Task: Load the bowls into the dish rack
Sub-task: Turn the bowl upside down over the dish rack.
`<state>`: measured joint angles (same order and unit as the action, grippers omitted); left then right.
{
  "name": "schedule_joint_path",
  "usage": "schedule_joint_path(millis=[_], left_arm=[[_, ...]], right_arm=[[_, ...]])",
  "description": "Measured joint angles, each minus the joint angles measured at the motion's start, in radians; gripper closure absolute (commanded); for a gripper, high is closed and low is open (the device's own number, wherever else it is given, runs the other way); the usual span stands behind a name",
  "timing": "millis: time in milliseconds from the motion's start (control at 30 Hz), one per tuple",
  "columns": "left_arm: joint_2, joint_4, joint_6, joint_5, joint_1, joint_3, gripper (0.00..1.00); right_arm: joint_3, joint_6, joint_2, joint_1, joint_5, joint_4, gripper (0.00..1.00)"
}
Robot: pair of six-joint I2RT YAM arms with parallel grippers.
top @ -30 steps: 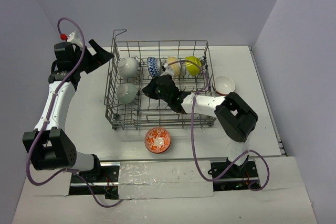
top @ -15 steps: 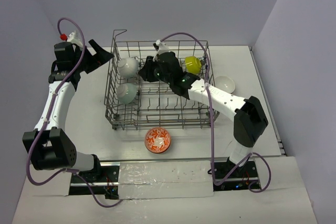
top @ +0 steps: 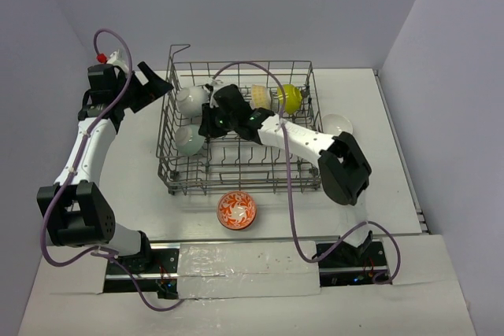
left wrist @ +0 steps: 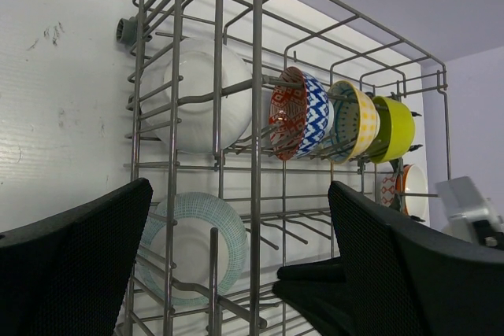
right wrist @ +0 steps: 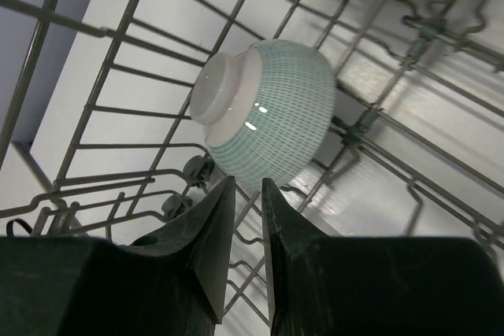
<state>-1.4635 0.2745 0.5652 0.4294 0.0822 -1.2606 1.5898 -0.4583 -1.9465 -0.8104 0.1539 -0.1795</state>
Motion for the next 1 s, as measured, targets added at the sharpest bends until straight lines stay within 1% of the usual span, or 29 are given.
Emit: schedule_joint_path(millis=[100, 200, 233, 300, 333, 400, 433, 500, 533, 567, 600, 667, 833, 1000], left_arm=[[0.0, 0.0, 0.0, 0.0, -0.001, 0.0, 0.03], [0.0, 0.0, 0.0, 0.0, -0.002, 0.0, 0.12], [0.0, 0.0, -0.002, 0.001, -0.002, 0.0, 0.16], [0.0, 0.0, -0.003, 0.004, -0.003, 0.0, 0.2], [-0.001, 0.0, -0.003, 0.007, -0.003, 0.0, 0.26], [-0.003, 0.0, -0.003, 0.015, -0.003, 0.0, 0.29], [-0.005, 0.0, -0.003, 0.019, -0.003, 0.0, 0.33], [-0.008, 0.0, -0.003, 0.025, -0.003, 0.0, 0.35], [-0.009, 0.0, -0.003, 0.028, -0.003, 0.0, 0.4], [-0.009, 0.0, -0.002, 0.03, -0.003, 0.0, 0.43], [-0.009, 0.0, -0.002, 0.034, -0.003, 0.0, 0.51], [-0.009, -0.001, -0.002, 0.043, -0.003, 0.0, 0.52], [-0.016, 0.0, -0.002, 0.048, -0.003, 0.0, 0.51], [-0.021, 0.0, -0.003, 0.049, -0.003, 0.0, 0.53]], right_arm=[[0.05, 0.007, -0.047, -0.02, 0.017, -0.019, 0.73], [0.08, 0.009, -0.074, -0.034, 0.031, -0.034, 0.73], [0.089, 0.01, -0.08, -0.037, 0.035, -0.037, 0.73], [0.101, 0.011, -0.089, -0.044, 0.042, -0.042, 0.73], [0.105, 0.011, -0.091, -0.045, 0.045, -0.045, 0.73], [0.109, 0.011, -0.095, -0.047, 0.048, -0.048, 0.73], [0.112, 0.011, -0.098, -0.048, 0.05, -0.048, 0.73], [0.113, 0.011, -0.103, -0.049, 0.051, -0.048, 0.73], [0.113, 0.011, -0.106, -0.05, 0.051, -0.048, 0.73], [0.113, 0.011, -0.11, -0.051, 0.051, -0.049, 0.73], [0.113, 0.011, -0.114, -0.051, 0.051, -0.049, 0.73], [0.114, 0.011, -0.123, -0.051, 0.052, -0.05, 0.73], [0.134, 0.011, -0.147, -0.054, 0.051, -0.06, 0.73], [0.161, 0.011, -0.166, -0.06, 0.051, -0.068, 0.73]])
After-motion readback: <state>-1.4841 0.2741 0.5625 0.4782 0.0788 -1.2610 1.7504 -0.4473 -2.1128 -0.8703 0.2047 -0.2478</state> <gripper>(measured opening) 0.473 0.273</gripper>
